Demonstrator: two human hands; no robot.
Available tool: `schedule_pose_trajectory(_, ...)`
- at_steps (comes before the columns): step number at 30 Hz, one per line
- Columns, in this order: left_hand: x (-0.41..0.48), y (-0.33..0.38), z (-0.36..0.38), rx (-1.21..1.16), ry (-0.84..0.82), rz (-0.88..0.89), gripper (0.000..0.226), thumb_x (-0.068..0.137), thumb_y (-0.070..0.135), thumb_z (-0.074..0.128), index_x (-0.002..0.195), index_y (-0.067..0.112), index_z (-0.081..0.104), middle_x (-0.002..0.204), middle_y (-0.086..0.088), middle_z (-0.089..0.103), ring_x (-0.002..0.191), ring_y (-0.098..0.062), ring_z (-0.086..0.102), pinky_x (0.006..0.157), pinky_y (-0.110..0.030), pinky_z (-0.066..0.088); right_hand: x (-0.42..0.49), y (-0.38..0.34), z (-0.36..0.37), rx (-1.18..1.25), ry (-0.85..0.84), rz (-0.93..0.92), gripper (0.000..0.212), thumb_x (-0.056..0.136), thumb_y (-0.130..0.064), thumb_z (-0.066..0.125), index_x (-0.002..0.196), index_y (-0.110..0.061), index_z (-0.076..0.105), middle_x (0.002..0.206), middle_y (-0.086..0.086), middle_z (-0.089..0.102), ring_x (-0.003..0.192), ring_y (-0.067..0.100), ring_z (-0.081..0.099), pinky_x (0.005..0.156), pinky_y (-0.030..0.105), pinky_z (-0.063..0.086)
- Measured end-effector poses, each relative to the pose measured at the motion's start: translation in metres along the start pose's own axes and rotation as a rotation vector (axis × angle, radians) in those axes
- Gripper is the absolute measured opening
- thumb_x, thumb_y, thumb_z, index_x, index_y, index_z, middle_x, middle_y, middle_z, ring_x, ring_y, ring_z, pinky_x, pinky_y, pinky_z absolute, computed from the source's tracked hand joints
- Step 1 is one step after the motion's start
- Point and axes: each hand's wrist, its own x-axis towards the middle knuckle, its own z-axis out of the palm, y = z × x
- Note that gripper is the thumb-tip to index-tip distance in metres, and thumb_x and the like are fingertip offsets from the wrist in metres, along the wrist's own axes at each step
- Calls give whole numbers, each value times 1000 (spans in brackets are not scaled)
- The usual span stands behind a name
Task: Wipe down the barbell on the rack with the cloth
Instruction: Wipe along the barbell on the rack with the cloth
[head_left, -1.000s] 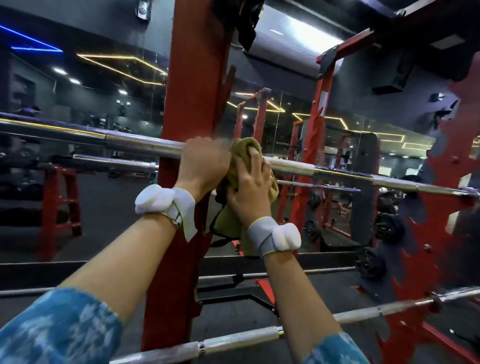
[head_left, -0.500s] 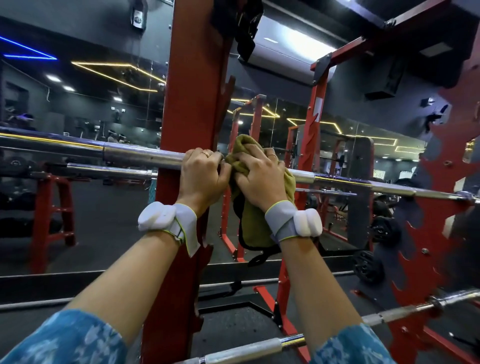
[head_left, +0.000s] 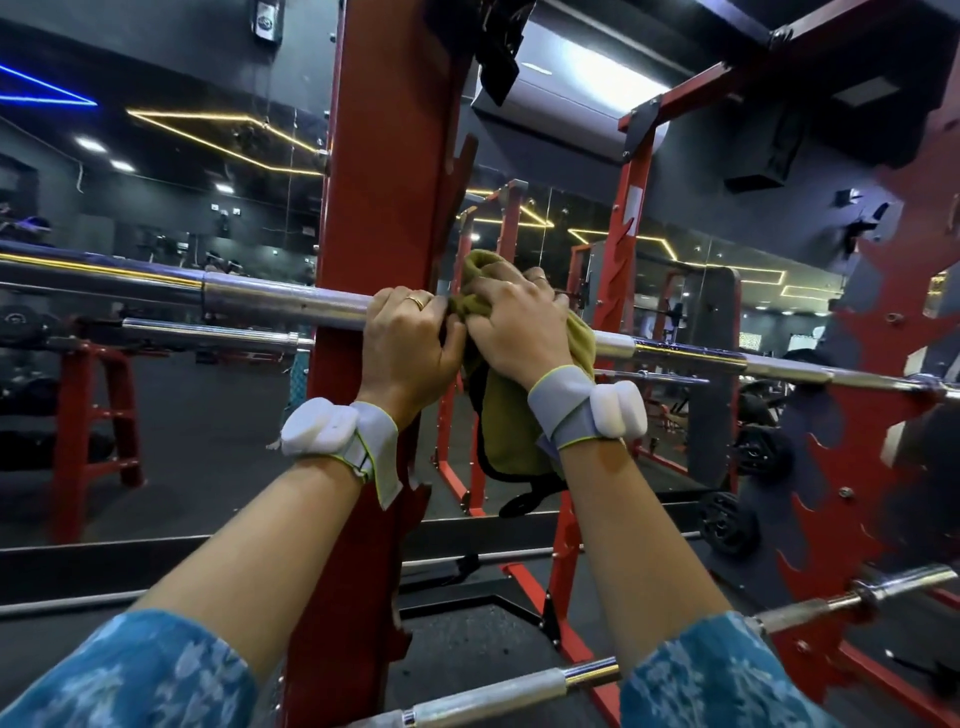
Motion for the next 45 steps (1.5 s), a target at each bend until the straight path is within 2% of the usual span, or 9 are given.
schedule_pose_trajectory(3,0,-1,1,7,19,12,37,85,25,40,77,3,68,75,-14,67,71,-32,59,77,-37,33,-3,13,2,48,21,35,34,89,-26,50,122,-24,60,136,-5,46,129,34,33,107,58,25)
schedule_pose_trajectory(8,0,-1,2,11,35,8,38,85,25,39,79,4,70,74,-12,68,70,-30,59,78,-35,32,-13,37,8,158,204,306,29,90,-23,52,117,-19,62,133,-2,47,123,37,36,99,54,32)
schedule_pose_trajectory(14,7,8,-1,39,-19,-60,42,79,29,35,65,4,66,58,-11,59,59,-28,52,70,-36,37,-38,27,31,79,271,40,44,77,-33,45,113,-18,67,134,5,52,117,41,42,90,57,35)
schedule_pose_trajectory(16,12,11,-4,59,-39,-51,44,77,32,35,64,3,65,57,-12,58,58,-28,52,69,-36,38,-44,36,36,107,293,77,44,76,-31,48,113,-17,67,135,5,51,118,41,43,89,56,35)
schedule_pose_trajectory(22,28,30,-12,294,-295,53,29,83,32,49,89,7,63,87,-11,63,80,-26,53,73,-33,32,-28,52,22,153,281,378,37,86,-19,52,122,-17,59,143,-1,39,125,35,34,101,55,30)
schedule_pose_trajectory(28,29,42,4,464,-427,147,38,85,39,55,108,9,56,108,-9,62,100,-27,57,82,-34,39,-44,45,38,61,299,77,45,76,-29,46,113,-14,68,135,8,52,121,43,42,92,61,34)
schedule_pose_trajectory(35,35,54,15,607,-535,178,34,84,23,61,114,8,52,108,-10,63,101,-30,58,88,-40,43,-33,70,27,129,310,341,34,87,-18,55,121,-15,59,143,2,40,128,33,33,104,57,27)
schedule_pose_trajectory(41,27,60,34,576,-428,76,29,88,19,53,114,5,51,110,-13,62,103,-30,56,88,-38,40,-38,65,34,63,360,152,40,79,-28,48,111,-14,67,133,7,52,119,40,43,93,60,32)
schedule_pose_trajectory(45,24,55,40,567,-328,113,22,90,16,45,109,10,54,106,-7,65,100,-26,60,84,-36,42,-49,78,38,78,360,89,47,76,-36,42,109,-14,68,130,7,54,116,40,46,88,59,38)
